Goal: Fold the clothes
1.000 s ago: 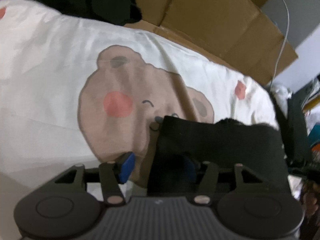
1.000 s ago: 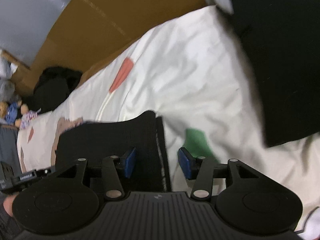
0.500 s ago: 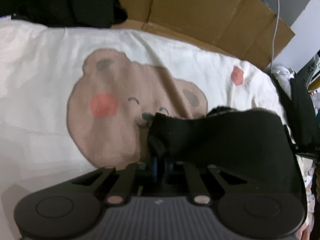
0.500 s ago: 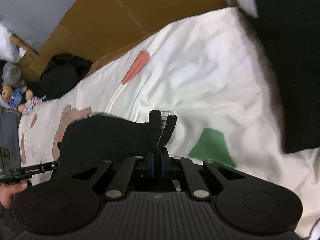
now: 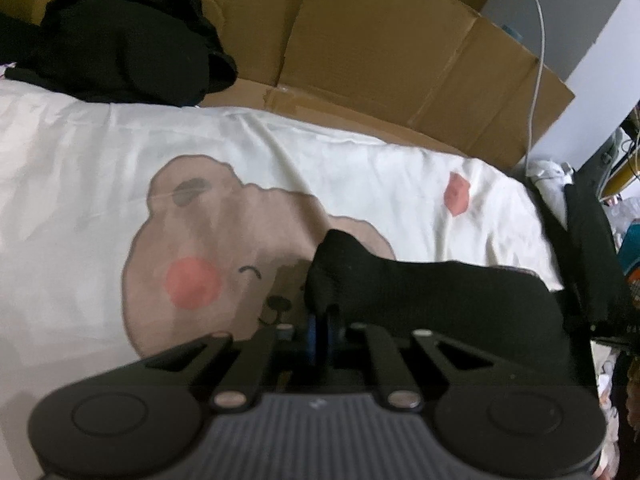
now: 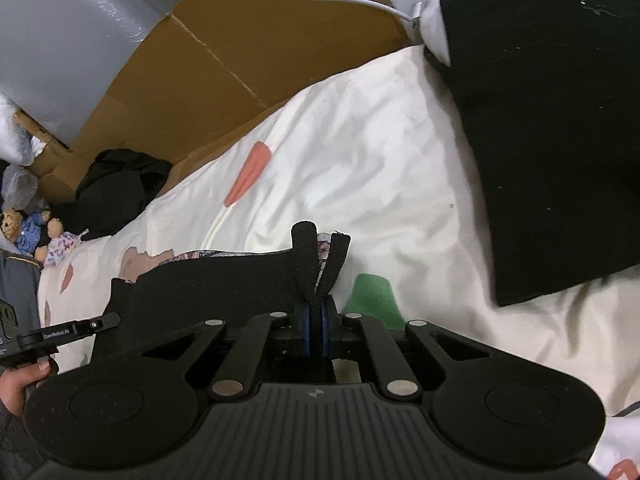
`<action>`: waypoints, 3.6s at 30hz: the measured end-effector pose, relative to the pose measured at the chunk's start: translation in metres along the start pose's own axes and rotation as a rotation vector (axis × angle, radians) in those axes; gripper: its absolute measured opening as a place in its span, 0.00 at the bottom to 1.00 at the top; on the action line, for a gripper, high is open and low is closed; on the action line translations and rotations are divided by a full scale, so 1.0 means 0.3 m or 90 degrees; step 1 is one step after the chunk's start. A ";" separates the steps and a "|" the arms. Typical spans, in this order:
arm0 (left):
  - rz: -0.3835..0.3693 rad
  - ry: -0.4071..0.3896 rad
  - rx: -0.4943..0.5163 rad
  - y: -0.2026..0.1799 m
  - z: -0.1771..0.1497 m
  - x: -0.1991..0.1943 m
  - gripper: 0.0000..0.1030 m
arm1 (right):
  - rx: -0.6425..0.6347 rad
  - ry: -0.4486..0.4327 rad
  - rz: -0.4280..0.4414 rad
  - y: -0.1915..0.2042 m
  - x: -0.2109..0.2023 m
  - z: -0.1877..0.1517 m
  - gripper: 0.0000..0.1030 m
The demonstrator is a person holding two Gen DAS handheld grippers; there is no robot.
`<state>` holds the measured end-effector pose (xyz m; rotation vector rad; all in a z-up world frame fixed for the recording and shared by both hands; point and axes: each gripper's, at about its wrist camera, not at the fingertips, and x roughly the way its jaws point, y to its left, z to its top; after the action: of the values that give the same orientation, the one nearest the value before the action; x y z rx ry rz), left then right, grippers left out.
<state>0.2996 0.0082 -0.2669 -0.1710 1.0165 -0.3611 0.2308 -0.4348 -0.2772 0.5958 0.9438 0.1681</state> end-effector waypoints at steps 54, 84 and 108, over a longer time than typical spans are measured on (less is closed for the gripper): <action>0.066 0.136 0.078 -0.166 -0.224 -0.601 0.36 | -0.116 0.013 -0.057 0.250 -0.523 -0.283 0.33; 0.056 0.227 0.120 -0.230 -0.394 -0.440 0.37 | -0.180 0.087 -0.065 0.246 -0.384 -0.424 0.35; 0.090 0.305 0.144 -0.220 -0.472 -0.218 0.36 | -0.268 0.163 -0.099 0.205 -0.246 -0.468 0.09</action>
<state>0.1334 -0.0250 -0.2681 0.2020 1.4408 -0.3936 0.0824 -0.3554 -0.2527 0.1119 1.1578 0.2995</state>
